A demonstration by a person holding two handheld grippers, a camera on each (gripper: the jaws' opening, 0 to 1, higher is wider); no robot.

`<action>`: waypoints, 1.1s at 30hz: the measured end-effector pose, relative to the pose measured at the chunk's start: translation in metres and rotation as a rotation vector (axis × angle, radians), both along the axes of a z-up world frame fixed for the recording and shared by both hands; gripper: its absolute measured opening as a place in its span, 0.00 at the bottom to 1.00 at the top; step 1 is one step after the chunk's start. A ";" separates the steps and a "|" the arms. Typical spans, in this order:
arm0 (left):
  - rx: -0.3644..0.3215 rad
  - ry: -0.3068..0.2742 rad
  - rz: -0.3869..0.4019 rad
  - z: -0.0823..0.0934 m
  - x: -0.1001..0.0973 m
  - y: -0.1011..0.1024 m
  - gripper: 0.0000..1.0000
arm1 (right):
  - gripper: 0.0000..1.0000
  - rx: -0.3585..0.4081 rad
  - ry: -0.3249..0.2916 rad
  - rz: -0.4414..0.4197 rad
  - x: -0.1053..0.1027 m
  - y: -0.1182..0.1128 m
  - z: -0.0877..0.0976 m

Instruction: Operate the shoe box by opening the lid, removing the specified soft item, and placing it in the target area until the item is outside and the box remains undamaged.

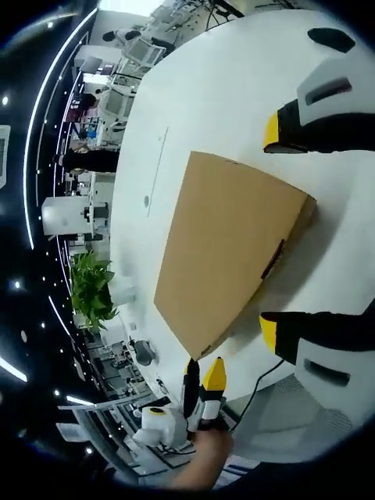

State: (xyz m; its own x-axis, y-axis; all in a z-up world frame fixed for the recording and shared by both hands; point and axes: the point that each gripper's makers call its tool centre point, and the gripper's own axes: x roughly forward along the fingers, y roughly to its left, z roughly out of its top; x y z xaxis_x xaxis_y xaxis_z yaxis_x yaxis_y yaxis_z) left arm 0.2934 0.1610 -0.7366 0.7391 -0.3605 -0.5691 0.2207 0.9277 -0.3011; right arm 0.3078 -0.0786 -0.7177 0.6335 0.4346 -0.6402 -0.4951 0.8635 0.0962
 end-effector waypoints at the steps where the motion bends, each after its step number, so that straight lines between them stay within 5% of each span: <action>1: -0.043 -0.003 0.015 0.002 0.001 -0.001 0.92 | 0.84 0.006 -0.002 -0.002 0.000 -0.001 0.001; 4: -0.130 0.036 0.037 0.004 -0.002 -0.004 0.96 | 0.86 0.013 0.020 -0.028 -0.003 -0.005 0.001; 10: -0.156 0.008 0.011 0.012 -0.002 -0.008 0.98 | 0.87 0.050 0.019 -0.051 -0.006 -0.011 0.008; 20: -0.291 0.058 0.069 0.017 -0.015 -0.005 0.99 | 0.92 0.158 0.043 -0.098 -0.017 -0.018 0.017; 28: -0.354 0.080 0.079 0.020 -0.031 -0.008 0.91 | 0.74 0.337 0.143 -0.148 -0.035 -0.012 0.021; 33: -0.424 0.101 0.103 0.023 -0.039 -0.011 0.90 | 0.73 0.394 0.146 -0.186 -0.033 -0.018 0.029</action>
